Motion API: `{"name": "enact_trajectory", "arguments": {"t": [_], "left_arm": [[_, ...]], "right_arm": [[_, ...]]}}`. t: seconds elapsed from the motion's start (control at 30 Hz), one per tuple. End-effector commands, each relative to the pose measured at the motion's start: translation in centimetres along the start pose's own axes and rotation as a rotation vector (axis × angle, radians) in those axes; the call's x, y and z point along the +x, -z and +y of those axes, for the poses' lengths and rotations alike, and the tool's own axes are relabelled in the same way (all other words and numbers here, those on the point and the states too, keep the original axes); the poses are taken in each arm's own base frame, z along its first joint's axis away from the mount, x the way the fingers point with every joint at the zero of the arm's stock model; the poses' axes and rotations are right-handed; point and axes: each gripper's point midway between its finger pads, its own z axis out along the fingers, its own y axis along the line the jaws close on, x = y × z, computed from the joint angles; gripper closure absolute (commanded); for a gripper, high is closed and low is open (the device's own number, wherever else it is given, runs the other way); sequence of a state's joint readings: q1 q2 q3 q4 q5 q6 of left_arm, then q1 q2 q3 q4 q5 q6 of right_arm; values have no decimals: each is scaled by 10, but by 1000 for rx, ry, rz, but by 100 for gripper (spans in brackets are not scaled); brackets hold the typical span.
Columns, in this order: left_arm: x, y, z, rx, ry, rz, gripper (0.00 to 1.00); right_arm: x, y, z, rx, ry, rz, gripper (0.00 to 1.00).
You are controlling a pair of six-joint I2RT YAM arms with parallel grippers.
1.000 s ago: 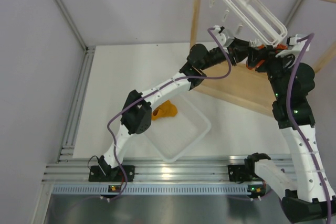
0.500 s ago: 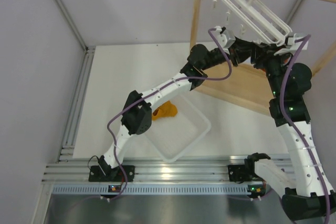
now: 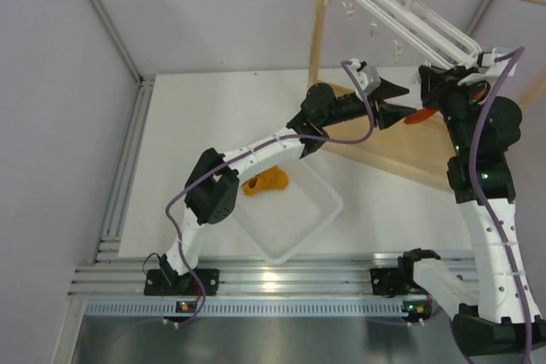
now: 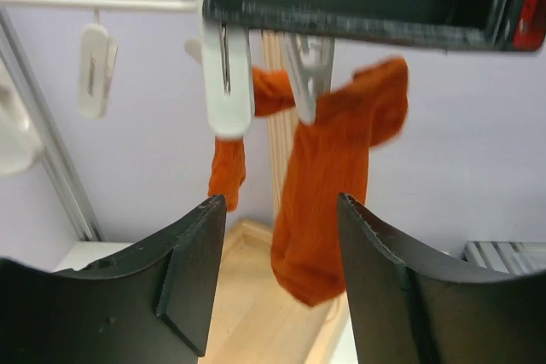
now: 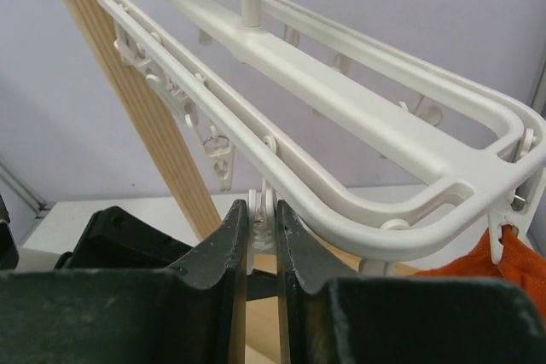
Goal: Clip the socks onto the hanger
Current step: Open the clamp at the hanger, then pick up the sock from the bin.
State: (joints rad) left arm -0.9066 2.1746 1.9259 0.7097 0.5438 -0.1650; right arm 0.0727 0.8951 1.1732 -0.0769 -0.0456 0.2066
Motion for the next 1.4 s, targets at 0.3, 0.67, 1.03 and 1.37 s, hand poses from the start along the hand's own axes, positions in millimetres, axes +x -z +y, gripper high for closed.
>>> {"name": "enact_trajectory", "arguments": {"t": [0.3,0.67,1.03,1.37], "left_arm": [[-61,26,4,-35,-59,-46,38],[-61,48,28,-117,-54,-9,20],[-68,51,35,-119,-71,-25,19],[-71,30,37,-51,-76,-99,21]], "right_arm": [[-61,24,-53,161,124,-83,100],[-92,10,-86,221,168,-178,100],[-94,-22,-76,47,159,-187,100],[-70,-13,-44,-111,91,-33,100]]}}
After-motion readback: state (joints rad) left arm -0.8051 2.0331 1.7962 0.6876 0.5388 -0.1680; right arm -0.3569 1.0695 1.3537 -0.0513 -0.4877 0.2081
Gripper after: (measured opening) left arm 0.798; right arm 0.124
